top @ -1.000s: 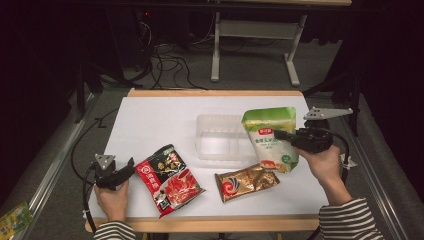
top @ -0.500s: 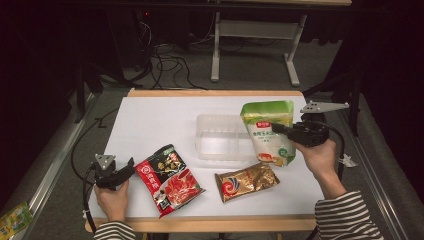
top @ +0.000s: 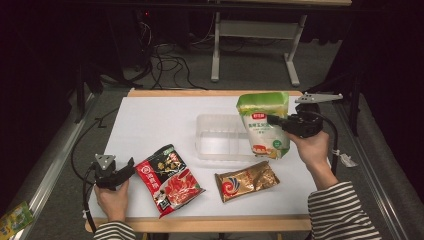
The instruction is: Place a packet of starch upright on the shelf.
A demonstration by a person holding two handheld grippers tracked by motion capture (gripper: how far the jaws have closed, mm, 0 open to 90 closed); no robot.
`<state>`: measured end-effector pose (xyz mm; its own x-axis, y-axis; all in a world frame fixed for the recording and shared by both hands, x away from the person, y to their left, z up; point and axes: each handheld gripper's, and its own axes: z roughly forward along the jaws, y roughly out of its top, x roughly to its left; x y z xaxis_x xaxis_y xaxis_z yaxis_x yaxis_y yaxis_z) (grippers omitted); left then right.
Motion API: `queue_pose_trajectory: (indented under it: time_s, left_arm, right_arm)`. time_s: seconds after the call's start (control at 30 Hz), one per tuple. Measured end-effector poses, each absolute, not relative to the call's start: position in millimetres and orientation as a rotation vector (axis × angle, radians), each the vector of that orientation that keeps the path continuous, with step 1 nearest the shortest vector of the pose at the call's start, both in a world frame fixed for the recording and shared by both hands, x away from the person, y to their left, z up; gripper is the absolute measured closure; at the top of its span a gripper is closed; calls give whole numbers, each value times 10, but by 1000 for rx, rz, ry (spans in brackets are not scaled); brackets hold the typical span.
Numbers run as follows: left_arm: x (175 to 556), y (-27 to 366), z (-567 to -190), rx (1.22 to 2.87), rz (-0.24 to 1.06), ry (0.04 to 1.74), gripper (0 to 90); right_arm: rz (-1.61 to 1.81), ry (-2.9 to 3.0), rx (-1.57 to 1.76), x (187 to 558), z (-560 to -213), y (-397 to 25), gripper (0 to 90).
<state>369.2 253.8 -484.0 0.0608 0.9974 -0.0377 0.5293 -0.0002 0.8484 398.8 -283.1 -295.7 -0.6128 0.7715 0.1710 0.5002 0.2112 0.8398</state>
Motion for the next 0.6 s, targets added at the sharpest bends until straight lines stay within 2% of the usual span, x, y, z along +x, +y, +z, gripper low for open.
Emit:
queue_pose_trajectory:
  time_s: [0.6]
  left_arm:
    - [3694, 2530, -4842, 1623, 831, 1557, 282]
  right_arm:
    - [1352, 2106, 1329, 4325, -3083, -2665, 900]
